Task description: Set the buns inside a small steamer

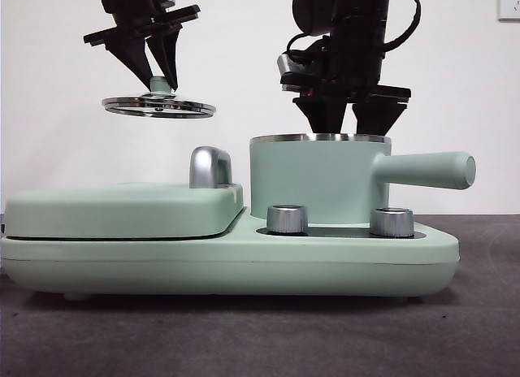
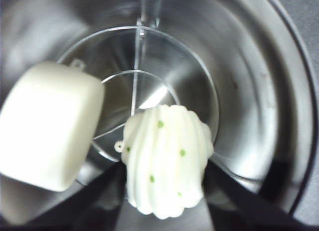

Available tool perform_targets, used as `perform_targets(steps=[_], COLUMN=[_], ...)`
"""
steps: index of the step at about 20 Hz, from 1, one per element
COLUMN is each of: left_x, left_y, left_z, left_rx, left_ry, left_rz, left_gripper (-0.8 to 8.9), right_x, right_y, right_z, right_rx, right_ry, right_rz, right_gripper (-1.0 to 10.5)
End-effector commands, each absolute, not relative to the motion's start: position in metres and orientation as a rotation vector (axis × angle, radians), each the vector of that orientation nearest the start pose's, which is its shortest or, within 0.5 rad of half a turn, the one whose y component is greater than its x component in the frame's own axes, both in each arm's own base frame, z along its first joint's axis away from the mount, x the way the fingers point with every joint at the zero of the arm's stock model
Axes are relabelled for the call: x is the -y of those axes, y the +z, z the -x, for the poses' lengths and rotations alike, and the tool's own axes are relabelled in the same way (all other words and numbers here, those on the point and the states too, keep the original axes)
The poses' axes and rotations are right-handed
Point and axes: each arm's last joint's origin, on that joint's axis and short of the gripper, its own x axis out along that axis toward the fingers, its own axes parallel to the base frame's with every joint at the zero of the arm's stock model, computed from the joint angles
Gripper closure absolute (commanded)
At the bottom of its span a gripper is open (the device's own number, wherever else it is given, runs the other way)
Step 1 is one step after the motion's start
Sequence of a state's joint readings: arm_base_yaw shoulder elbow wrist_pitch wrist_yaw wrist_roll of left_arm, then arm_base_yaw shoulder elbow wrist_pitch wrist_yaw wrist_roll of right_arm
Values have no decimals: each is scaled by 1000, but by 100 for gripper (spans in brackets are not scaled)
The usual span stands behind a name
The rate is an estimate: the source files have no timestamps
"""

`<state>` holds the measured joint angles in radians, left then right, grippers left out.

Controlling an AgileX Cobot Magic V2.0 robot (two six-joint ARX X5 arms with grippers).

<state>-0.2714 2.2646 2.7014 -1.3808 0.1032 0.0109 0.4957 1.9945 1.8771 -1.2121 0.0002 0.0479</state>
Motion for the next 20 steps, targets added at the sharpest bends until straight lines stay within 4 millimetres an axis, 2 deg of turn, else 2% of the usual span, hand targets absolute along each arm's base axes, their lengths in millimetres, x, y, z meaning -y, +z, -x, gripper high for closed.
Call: perform_targets(steps=[1,5,7,12,17,20], left_x=[123,123,123,123,126,131], left_y=[397,397,397,397,396,396], left_z=[-424,-424,-424,-424,-423,-421], left_rx=[-886,-885,-885,-885,-889,-890], left_ry=[-360,-360,-360,-360,-366,-376], left_rz=[-86,-86,-86,-85,-89,-94], left_gripper=[795,795,795,795,795,795], right_x=[-196,-196,-196,-189,-167,-147], right_y=[280,283,295,357,407,437], right_z=[-358,-359,-360,-352,-314,-271], right_rx=[-1292,-1276,-1253,-1153,-1068,-992], right_ry=[400,403,404,410,417,432], right_rz=[298,294,286,254,228,212], right_gripper=[637,581,581,581,581,581])
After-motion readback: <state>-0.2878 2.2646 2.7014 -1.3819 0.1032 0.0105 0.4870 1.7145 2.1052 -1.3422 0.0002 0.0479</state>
